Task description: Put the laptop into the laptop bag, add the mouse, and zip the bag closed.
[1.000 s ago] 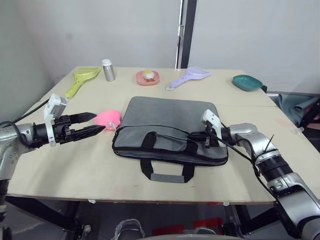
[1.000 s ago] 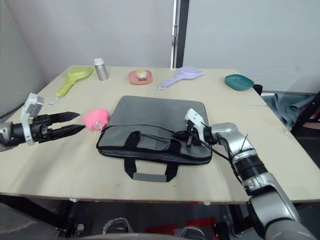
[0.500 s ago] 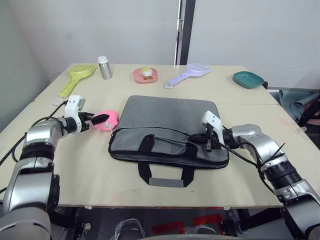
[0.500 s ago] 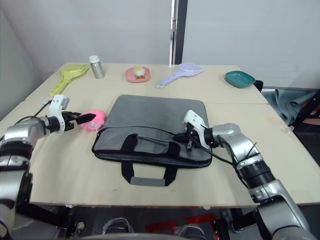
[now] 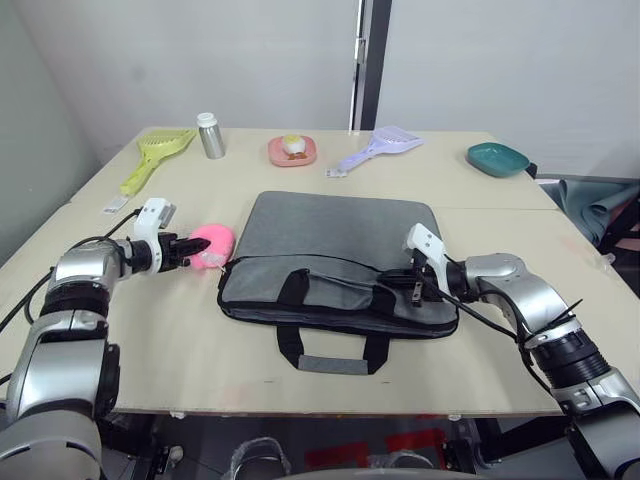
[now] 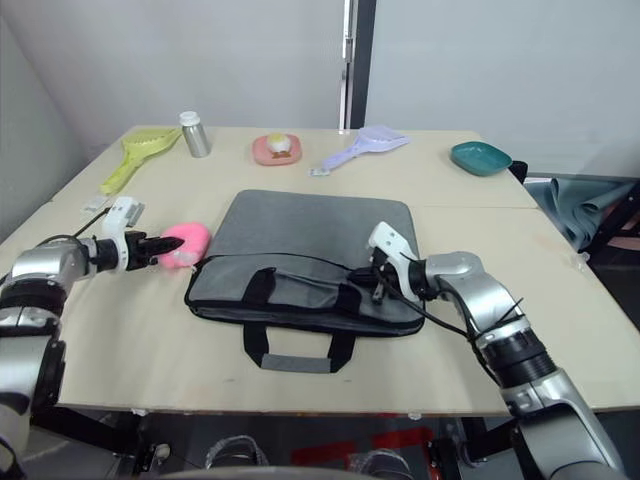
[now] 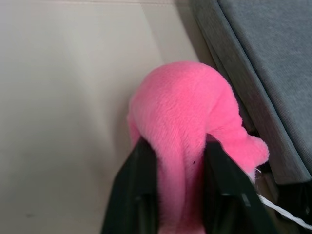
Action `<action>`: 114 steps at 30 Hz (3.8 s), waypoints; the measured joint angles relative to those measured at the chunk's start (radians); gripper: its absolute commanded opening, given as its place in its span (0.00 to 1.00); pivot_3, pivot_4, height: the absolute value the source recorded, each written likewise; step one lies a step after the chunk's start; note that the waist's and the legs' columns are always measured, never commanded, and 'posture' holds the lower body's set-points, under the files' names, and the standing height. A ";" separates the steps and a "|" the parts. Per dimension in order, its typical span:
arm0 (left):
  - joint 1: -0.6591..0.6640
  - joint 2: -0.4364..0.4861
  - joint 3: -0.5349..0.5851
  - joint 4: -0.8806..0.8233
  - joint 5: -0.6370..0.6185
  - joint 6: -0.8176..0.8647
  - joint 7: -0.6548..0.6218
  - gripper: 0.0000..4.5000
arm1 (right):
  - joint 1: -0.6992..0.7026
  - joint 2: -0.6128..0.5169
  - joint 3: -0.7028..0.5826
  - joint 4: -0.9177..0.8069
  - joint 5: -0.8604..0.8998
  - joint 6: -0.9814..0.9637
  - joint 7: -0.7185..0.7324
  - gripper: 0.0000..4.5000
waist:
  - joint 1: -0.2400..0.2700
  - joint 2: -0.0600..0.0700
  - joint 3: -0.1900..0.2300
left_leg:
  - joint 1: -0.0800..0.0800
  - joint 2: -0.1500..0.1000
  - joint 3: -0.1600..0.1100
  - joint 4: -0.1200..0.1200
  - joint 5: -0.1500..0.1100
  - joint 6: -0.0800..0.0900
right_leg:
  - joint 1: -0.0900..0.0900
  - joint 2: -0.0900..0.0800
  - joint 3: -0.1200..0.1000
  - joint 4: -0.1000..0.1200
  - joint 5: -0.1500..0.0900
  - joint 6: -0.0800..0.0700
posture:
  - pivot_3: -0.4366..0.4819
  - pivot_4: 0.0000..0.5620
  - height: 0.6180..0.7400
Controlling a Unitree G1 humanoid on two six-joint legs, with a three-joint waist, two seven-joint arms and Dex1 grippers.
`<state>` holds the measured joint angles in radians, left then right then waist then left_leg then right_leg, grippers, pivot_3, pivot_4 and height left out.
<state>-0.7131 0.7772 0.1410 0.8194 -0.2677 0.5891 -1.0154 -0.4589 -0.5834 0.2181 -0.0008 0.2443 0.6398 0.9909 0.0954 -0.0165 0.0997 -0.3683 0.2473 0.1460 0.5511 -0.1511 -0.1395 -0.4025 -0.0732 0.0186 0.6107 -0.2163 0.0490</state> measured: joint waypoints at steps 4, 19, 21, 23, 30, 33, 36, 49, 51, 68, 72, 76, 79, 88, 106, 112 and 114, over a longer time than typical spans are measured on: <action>0.162 0.041 0.049 -0.214 -0.057 0.089 -0.018 0.00 | -0.001 -0.001 0.009 -0.005 -0.001 0.002 -0.011 0.00 | -0.003 0.002 0.001 | 0.000 0.000 0.000 0.000 0.000 0.000 | 0.000 -0.001 0.000 0.000 0.000 0.000 | 0.48 0.27 1.00; 0.542 0.150 0.149 -0.597 -0.202 0.205 -0.088 0.00 | -0.046 0.010 0.069 0.029 -0.017 0.003 -0.033 0.00 | -0.019 0.003 0.001 | 0.002 0.000 0.000 -0.003 -0.001 0.000 | 0.000 0.000 0.003 0.000 -0.003 0.003 | 0.48 0.27 1.00; 0.559 0.161 0.153 -0.597 -0.207 0.195 -0.096 0.00 | -0.049 0.012 0.073 0.029 -0.017 0.003 -0.033 0.00 | -0.024 0.003 0.001 | 0.002 0.000 0.000 -0.003 -0.001 0.000 | 0.000 0.000 0.003 -0.001 -0.003 0.004 | 0.48 0.27 1.00; 0.576 0.175 0.154 -0.598 -0.211 0.191 -0.115 0.00 | -0.051 0.012 0.074 0.029 -0.017 0.003 -0.029 0.00 | -0.029 0.003 0.001 | 0.002 0.000 0.001 -0.004 -0.001 -0.001 | 0.000 0.000 0.003 -0.002 -0.003 0.004 | 0.48 0.27 1.00; 0.627 0.220 0.113 -0.591 -0.182 0.084 -0.170 0.00 | -0.061 0.014 0.076 0.040 -0.016 0.005 -0.027 0.00 | -0.036 0.005 -0.001 | 0.003 0.000 0.002 -0.008 -0.001 -0.001 | -0.001 0.000 0.004 -0.004 -0.003 0.004 | 0.48 0.27 1.00; 0.586 0.218 0.102 -0.536 -0.172 0.076 -0.170 0.00 | -0.064 0.017 0.076 0.041 -0.016 0.014 -0.028 0.00 | -0.037 0.006 -0.001 | 0.003 0.000 0.002 -0.008 -0.001 -0.001 | -0.001 0.000 0.004 -0.004 -0.003 0.004 | 0.48 0.27 1.00; 0.524 0.202 0.099 -0.486 -0.169 0.102 -0.144 0.00 | -0.065 0.017 0.076 0.042 -0.016 0.019 -0.028 0.00 | -0.034 0.005 -0.002 | 0.003 0.000 0.002 -0.008 -0.001 -0.001 | 0.000 0.000 0.003 -0.003 -0.003 0.004 | 0.48 0.27 1.00; 0.612 0.222 0.109 -0.608 -0.207 0.187 -0.153 0.00 | -0.066 0.027 0.076 0.043 -0.015 0.022 -0.027 0.00 | -0.040 0.004 -0.003 | 0.003 0.000 0.002 -0.008 -0.001 -0.001 | -0.001 0.000 0.004 -0.005 -0.003 0.004 | 0.48 0.27 1.00; 0.720 0.276 0.110 -0.687 -0.207 0.160 -0.199 0.00 | -0.068 0.031 0.080 0.043 -0.015 0.022 -0.027 0.00 | -0.044 0.004 -0.003 | 0.003 0.000 0.003 -0.009 -0.001 -0.001 | -0.001 0.000 0.004 -0.006 -0.003 0.005 | 0.48 0.27 1.00; 1.021 0.174 0.164 -1.109 -0.358 0.326 -0.107 0.00 | -0.072 0.039 0.093 0.057 -0.016 0.033 -0.028 0.00 | -0.053 0.015 -0.019 | 0.012 -0.002 0.011 -0.021 -0.001 -0.001 | 0.000 0.002 0.007 -0.014 -0.011 0.018 | 0.48 0.27 1.00; 0.983 0.098 0.161 -1.176 -0.432 0.429 -0.022 0.00 | -0.076 0.039 0.093 0.069 -0.016 0.033 -0.029 0.00 | -0.049 0.015 -0.020 | 0.017 -0.002 0.013 -0.022 -0.001 -0.001 | 0.002 0.003 0.008 -0.014 -0.013 0.020 | 0.48 0.27 1.00; 0.927 0.095 0.102 -1.243 -0.471 0.474 0.003 0.00 | -0.081 0.040 0.094 0.070 -0.017 0.034 -0.028 0.00 | -0.050 0.012 -0.018 | 0.017 -0.001 0.012 -0.021 -0.001 -0.001 | 0.001 0.005 0.008 -0.014 -0.012 0.019 | 0.48 0.27 1.00; 0.892 0.144 0.011 -1.281 -0.443 0.422 -0.024 0.00 | -0.088 0.039 0.093 0.071 -0.018 0.035 -0.028 0.00 | -0.051 0.011 -0.017 | 0.015 0.000 0.012 -0.022 -0.001 -0.001 | 0.001 0.005 0.008 -0.015 -0.007 0.011 | 0.48 0.27 1.00; 0.663 0.101 -0.209 -1.189 -0.387 0.347 -0.116 0.00 | -0.100 0.037 0.093 0.070 -0.037 0.049 -0.032 0.00 | -0.052 0.011 -0.016 | 0.016 0.000 0.013 -0.022 -0.002 -0.002 | 0.002 0.005 0.008 -0.015 -0.004 0.005 | 0.48 0.27 1.00; 0.388 0.089 -0.112 -0.707 -0.280 0.226 -0.064 0.00 | -0.097 0.028 0.095 0.030 -0.040 0.070 -0.041 0.00 | -0.037 0.006 -0.015 | 0.016 0.000 0.012 -0.022 -0.002 -0.003 | 0.004 0.005 0.007 -0.016 -0.003 0.004 | 0.48 0.27 1.00; 0.512 0.172 -0.195 -0.928 -0.268 0.202 -0.178 0.00 | -0.096 0.020 0.094 0.029 -0.040 0.072 -0.030 0.00 | -0.040 0.006 -0.014 | 0.016 0.001 0.012 -0.023 -0.004 -0.005 | 0.003 0.006 0.005 -0.016 -0.005 0.002 | 0.48 0.27 1.00; 0.521 0.190 -0.242 -0.958 -0.234 0.159 -0.211 0.00 | -0.091 0.019 0.094 0.029 -0.040 0.077 -0.033 0.00 | -0.041 0.007 -0.014 | 0.017 0.001 0.012 -0.023 -0.004 -0.005 | 0.004 0.006 0.006 -0.016 -0.006 0.002 | 0.48 0.27 1.00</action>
<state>-0.1917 0.9676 -0.1014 -0.1390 -0.5013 0.7483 -1.2263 -0.5502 -0.5644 0.3118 0.0282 0.2042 0.7167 0.9584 0.0542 -0.0092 0.0860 -0.3515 0.2486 0.1585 0.5280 -0.1551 -0.1441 -0.3980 -0.0673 0.0245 0.5944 -0.2218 0.0514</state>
